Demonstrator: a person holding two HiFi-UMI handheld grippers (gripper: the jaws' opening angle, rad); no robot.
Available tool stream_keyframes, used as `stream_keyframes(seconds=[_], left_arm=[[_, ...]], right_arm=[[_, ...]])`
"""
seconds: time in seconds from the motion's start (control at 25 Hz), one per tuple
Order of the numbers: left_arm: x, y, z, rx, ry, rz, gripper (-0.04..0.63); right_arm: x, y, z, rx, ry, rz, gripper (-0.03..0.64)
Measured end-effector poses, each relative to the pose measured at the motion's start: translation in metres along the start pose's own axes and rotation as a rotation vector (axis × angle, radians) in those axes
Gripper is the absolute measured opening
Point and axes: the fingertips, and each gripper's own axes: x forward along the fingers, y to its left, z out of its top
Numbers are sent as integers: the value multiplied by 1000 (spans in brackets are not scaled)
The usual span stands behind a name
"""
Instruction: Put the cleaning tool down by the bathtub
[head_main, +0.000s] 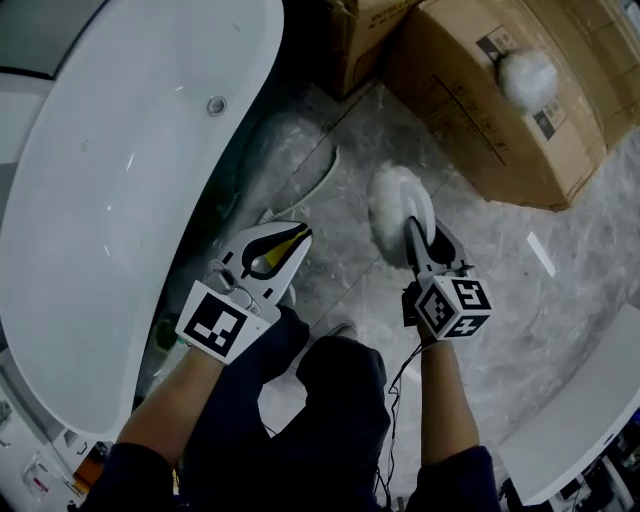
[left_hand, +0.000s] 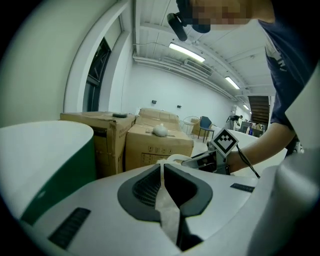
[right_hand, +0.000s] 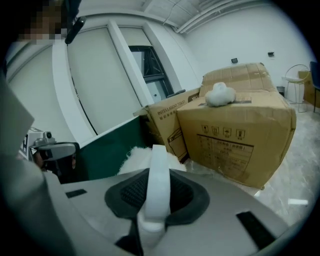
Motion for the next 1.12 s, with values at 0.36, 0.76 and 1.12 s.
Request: stream_keyframes(seconds=[0.36,0.76,1.12], left_arm=[[61,23,-95,39,18,32,44],[108,40,-189,-12,43,80,44],[126,56,-240,-10,66,108,44]], right_arm=[[93,-46,-100,-83,43,28,92],[172,-75,-199,-204,133,43,92],[226,-86,-255,-359,214,37,92]])
